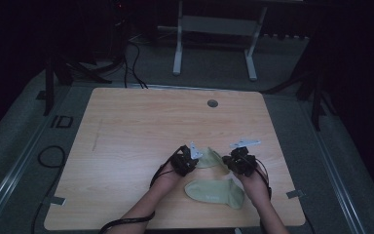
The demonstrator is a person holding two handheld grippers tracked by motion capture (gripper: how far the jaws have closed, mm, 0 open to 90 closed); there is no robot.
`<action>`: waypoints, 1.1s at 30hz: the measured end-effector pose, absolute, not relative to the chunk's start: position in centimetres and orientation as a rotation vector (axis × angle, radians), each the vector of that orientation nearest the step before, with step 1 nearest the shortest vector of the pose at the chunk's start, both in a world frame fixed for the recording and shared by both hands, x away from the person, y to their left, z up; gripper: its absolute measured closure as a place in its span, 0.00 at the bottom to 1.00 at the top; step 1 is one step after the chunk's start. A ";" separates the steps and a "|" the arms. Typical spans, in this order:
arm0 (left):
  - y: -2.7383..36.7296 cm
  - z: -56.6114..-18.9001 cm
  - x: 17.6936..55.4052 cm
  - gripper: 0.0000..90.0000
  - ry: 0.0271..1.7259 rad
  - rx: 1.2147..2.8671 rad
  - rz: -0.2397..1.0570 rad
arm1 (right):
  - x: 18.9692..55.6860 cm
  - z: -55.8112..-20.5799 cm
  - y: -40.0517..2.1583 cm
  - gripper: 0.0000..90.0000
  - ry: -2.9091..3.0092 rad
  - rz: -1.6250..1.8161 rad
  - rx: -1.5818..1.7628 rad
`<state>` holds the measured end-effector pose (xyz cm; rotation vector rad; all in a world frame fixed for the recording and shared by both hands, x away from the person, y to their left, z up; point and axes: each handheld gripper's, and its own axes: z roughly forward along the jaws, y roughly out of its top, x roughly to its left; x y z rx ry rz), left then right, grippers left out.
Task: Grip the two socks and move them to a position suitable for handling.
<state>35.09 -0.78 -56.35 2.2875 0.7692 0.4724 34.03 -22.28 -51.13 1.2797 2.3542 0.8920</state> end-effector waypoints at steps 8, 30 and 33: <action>-0.8 -56.4 35.1 0.99 0.737 2.297 0.497 | 34.8 -51.0 -26.4 0.96 2.278 0.896 1.392; -1.4 -55.7 35.4 0.75 0.744 2.337 0.421 | 35.8 -53.7 -29.3 0.61 2.310 0.790 1.486; -1.5 -55.7 34.9 0.75 0.734 2.349 0.410 | 35.6 -53.3 -29.3 0.58 2.320 0.823 1.486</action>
